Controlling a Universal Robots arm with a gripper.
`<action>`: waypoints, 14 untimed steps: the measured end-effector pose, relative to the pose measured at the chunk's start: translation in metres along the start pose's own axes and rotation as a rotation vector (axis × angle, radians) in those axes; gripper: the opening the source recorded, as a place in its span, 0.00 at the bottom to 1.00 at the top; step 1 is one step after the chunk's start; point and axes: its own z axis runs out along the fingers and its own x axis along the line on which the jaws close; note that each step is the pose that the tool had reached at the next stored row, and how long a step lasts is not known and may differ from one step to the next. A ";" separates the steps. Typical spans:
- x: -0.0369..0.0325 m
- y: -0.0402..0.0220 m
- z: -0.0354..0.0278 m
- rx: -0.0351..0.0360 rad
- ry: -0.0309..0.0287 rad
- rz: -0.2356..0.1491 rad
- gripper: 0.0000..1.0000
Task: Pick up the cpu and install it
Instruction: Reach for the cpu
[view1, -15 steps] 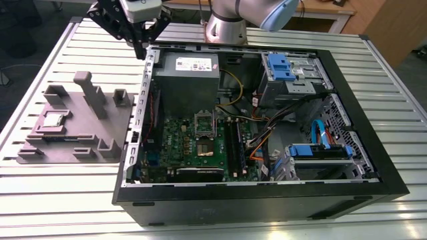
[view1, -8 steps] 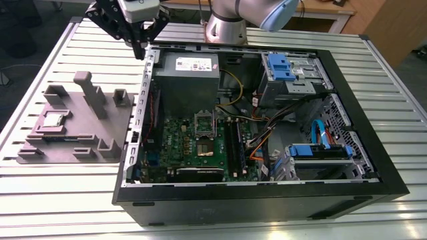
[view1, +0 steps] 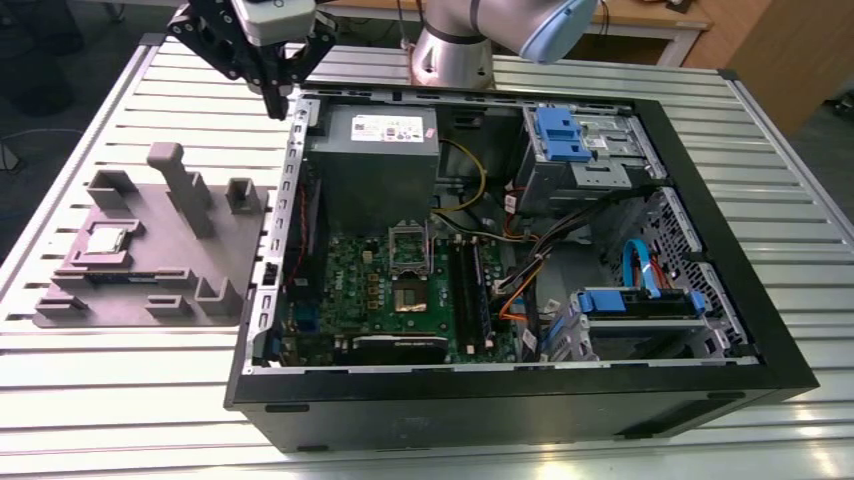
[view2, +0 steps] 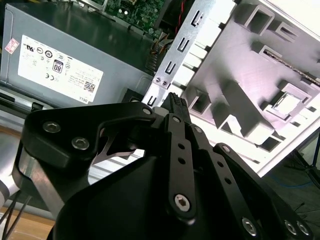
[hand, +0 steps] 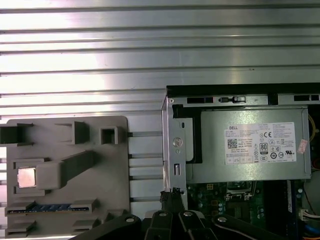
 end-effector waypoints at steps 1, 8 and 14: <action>0.0002 0.0000 0.0000 0.0000 0.0000 0.000 0.10; 0.0017 -0.0001 0.0001 0.0000 0.0000 0.000 0.10; 0.0029 -0.0002 0.0001 0.0000 0.0000 0.000 0.10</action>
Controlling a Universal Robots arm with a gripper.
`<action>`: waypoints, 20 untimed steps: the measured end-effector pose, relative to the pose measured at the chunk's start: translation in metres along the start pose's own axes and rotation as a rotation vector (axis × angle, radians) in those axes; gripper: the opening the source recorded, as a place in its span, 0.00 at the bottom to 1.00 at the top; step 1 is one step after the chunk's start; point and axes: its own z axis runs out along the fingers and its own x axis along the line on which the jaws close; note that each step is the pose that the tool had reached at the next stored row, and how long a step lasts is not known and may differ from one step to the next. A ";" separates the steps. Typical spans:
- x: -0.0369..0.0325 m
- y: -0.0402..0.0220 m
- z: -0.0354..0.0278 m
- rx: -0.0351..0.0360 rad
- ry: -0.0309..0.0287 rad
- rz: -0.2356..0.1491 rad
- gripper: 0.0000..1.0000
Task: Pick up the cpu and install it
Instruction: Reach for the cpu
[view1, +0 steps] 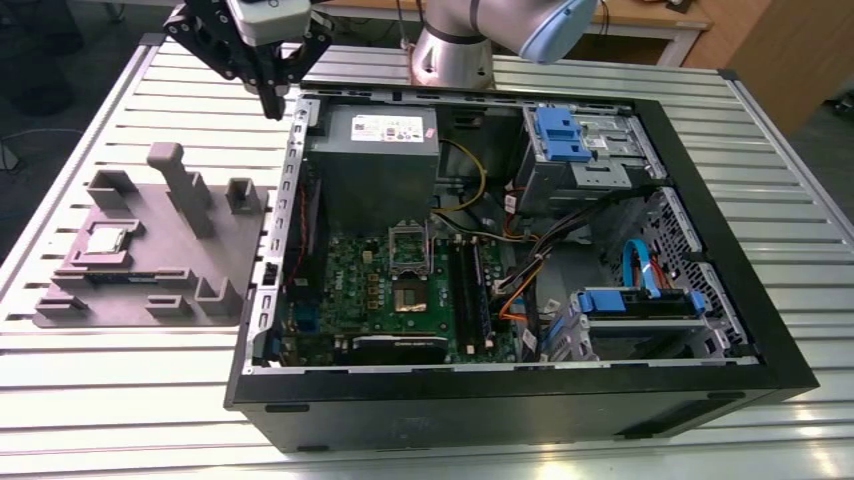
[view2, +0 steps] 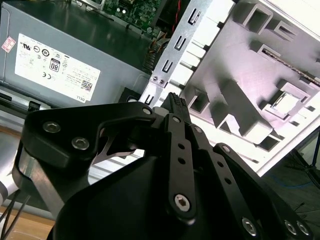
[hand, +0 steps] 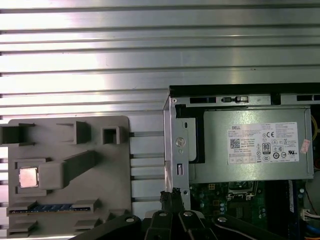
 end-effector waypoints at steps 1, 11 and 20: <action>0.0002 0.0000 0.0000 -0.0001 0.0000 0.000 0.10; 0.0025 -0.0001 0.0000 0.0000 0.0001 0.000 0.10; 0.0049 -0.0003 0.0001 -0.0001 0.0000 0.000 0.10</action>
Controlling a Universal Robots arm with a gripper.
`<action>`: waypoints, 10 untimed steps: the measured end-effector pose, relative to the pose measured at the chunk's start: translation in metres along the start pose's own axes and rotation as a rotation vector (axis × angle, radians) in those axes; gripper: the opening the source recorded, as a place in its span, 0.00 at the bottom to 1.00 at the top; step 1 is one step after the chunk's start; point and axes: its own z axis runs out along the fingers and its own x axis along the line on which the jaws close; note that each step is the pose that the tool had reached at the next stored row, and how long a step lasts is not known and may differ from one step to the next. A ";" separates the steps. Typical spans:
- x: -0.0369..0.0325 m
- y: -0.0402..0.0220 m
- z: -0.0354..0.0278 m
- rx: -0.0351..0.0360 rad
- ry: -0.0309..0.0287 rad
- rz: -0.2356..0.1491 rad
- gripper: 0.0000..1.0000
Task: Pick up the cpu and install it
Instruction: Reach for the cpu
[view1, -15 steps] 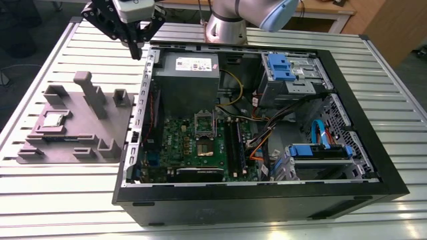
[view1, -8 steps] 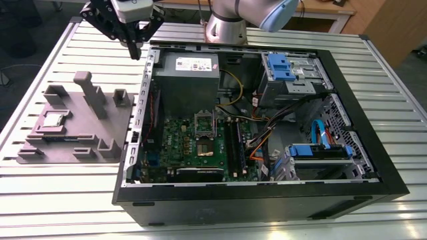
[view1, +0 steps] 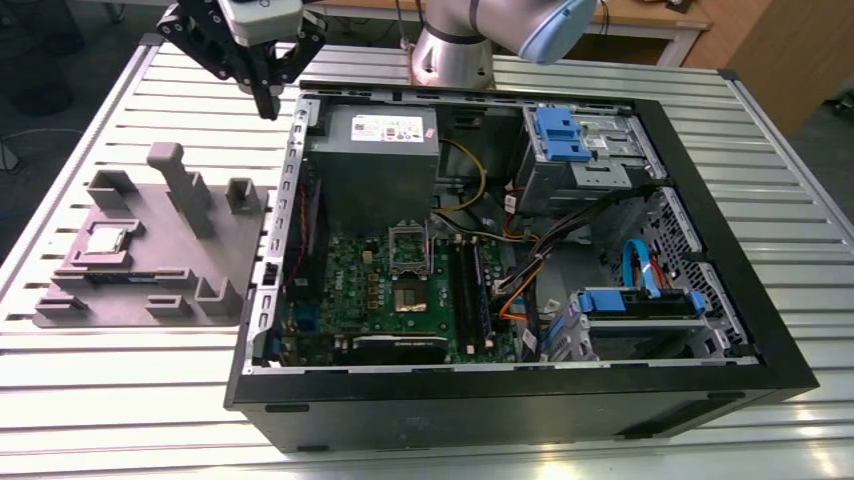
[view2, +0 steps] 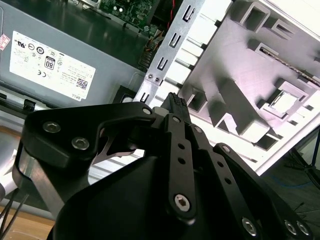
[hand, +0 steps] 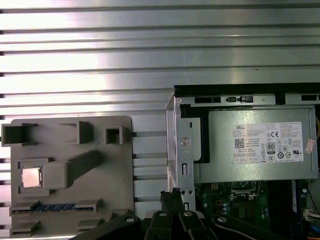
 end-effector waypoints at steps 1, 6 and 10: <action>0.0003 0.0000 0.0000 0.0000 0.0000 0.000 0.10; 0.0018 -0.0001 0.0000 0.0000 0.0001 0.000 0.10; 0.0031 -0.0002 -0.0001 0.0001 0.0001 0.000 0.10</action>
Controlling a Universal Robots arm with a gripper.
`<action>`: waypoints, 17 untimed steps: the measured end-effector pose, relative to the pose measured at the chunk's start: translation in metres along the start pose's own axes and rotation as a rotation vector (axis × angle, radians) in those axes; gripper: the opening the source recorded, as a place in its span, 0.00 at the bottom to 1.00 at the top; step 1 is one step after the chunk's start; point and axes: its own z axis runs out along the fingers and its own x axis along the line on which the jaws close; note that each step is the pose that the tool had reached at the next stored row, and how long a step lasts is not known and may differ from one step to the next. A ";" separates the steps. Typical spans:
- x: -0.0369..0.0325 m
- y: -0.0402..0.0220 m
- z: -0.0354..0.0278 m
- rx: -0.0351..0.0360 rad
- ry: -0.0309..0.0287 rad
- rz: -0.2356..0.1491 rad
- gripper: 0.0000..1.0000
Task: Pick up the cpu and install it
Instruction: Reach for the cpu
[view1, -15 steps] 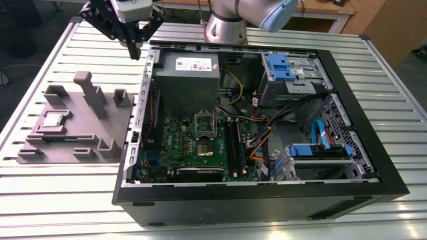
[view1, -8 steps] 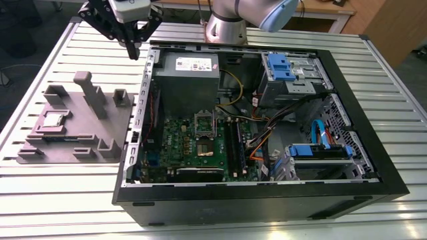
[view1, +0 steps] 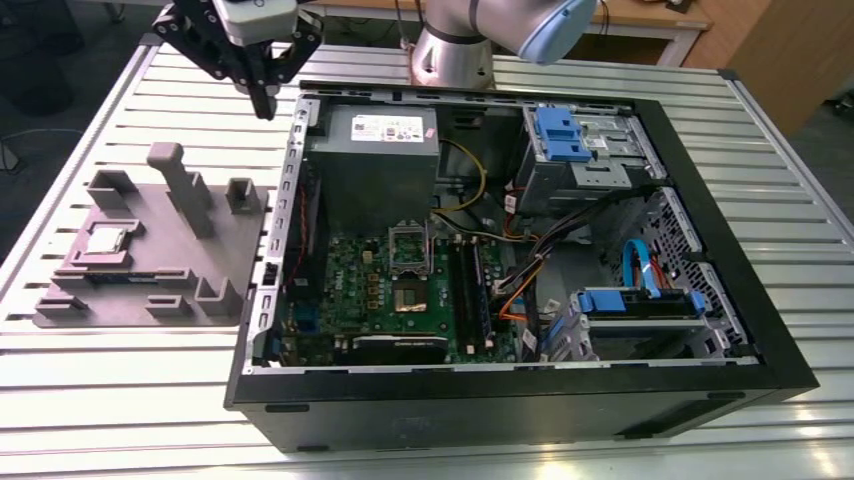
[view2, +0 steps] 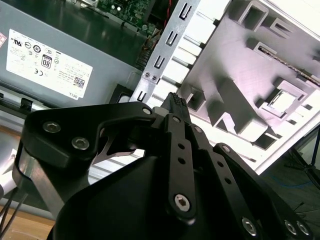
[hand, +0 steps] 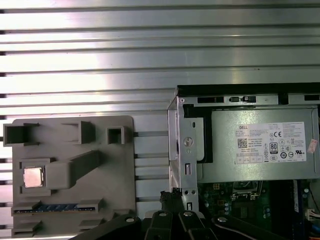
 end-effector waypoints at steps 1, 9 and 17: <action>0.0003 0.0000 0.0000 -0.0001 0.0000 0.000 0.10; 0.0026 -0.0001 0.0000 -0.0001 0.0000 0.000 0.10; 0.0048 -0.0002 0.0000 0.0000 0.0000 0.000 0.10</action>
